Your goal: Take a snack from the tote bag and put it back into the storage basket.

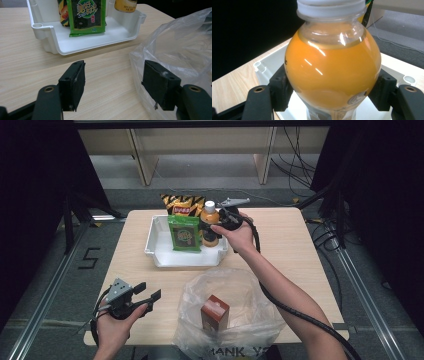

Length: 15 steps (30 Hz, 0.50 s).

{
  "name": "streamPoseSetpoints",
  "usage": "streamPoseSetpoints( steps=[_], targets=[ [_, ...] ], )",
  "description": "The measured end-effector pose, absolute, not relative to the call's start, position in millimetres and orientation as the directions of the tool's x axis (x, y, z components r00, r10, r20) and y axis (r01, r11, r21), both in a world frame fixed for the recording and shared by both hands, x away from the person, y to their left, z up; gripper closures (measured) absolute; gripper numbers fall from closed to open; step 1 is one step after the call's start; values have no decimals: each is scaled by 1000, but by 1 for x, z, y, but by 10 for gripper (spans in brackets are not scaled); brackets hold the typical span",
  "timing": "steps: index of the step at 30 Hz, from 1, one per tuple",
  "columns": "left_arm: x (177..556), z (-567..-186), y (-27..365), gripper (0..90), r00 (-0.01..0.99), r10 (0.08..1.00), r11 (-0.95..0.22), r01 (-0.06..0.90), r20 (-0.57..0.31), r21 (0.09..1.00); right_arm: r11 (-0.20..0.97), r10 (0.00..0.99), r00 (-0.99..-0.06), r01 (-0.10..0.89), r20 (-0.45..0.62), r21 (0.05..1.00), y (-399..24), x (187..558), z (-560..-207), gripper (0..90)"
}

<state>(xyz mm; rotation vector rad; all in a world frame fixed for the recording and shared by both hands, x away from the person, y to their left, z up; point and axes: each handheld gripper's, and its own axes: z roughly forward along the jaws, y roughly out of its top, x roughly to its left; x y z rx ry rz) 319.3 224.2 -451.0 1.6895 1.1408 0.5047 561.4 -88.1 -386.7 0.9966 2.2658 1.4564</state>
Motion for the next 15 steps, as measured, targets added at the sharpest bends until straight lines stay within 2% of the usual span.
streamPoseSetpoints(
  steps=[15],
  targets=[
    [320,-451,225,341,470,864,-62,450,-178,891,255,687,-710,436,155,863,-86,569,-393,326]
  ],
)
